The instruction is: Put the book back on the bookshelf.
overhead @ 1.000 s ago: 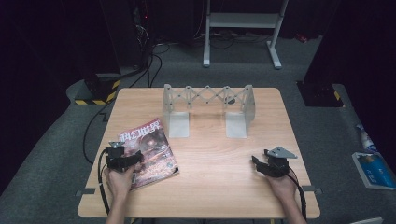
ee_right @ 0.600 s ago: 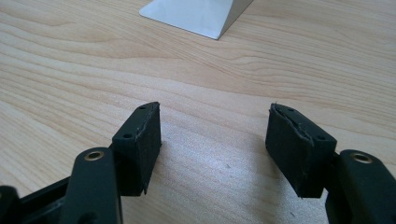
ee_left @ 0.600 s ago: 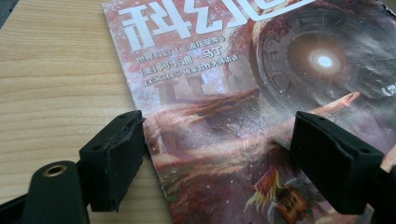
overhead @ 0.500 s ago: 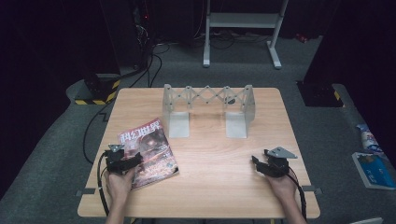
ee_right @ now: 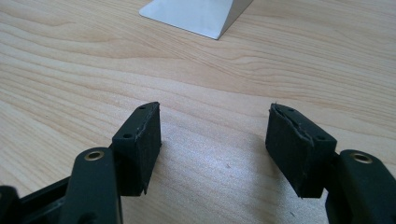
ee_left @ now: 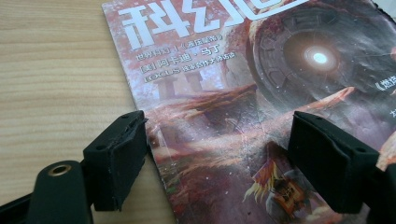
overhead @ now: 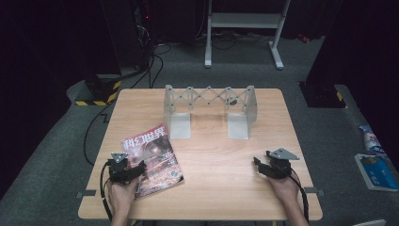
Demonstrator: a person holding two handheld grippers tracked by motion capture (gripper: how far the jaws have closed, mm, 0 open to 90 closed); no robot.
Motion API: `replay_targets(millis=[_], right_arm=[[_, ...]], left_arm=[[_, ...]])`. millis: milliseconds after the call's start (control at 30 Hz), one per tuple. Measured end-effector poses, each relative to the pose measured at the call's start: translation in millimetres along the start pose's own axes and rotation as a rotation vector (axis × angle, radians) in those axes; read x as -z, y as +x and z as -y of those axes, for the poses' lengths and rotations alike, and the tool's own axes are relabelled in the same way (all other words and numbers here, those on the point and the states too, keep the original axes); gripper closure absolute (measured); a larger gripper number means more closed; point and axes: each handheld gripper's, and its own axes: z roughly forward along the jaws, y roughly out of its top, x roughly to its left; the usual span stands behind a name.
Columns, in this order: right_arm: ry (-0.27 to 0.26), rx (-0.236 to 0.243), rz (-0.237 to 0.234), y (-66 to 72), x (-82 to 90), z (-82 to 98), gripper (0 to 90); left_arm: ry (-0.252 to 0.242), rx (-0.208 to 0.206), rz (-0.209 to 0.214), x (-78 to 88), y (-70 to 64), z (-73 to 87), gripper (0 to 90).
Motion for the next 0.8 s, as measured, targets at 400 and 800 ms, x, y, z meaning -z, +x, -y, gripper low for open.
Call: replay_targets(millis=[400, 800], right_arm=[[0.000, 0.000, 0.000, 0.0, 0.0, 0.0, 35.9], [0.000, 0.000, 0.001, 0.1, 0.1, 0.1, 35.9]], left_arm=[[-0.006, -0.007, 0.008, 14.2, -8.3, 14.8, 19.9], [0.001, -0.027, 0.027, 27.4, -14.7, 27.1, 19.9]])
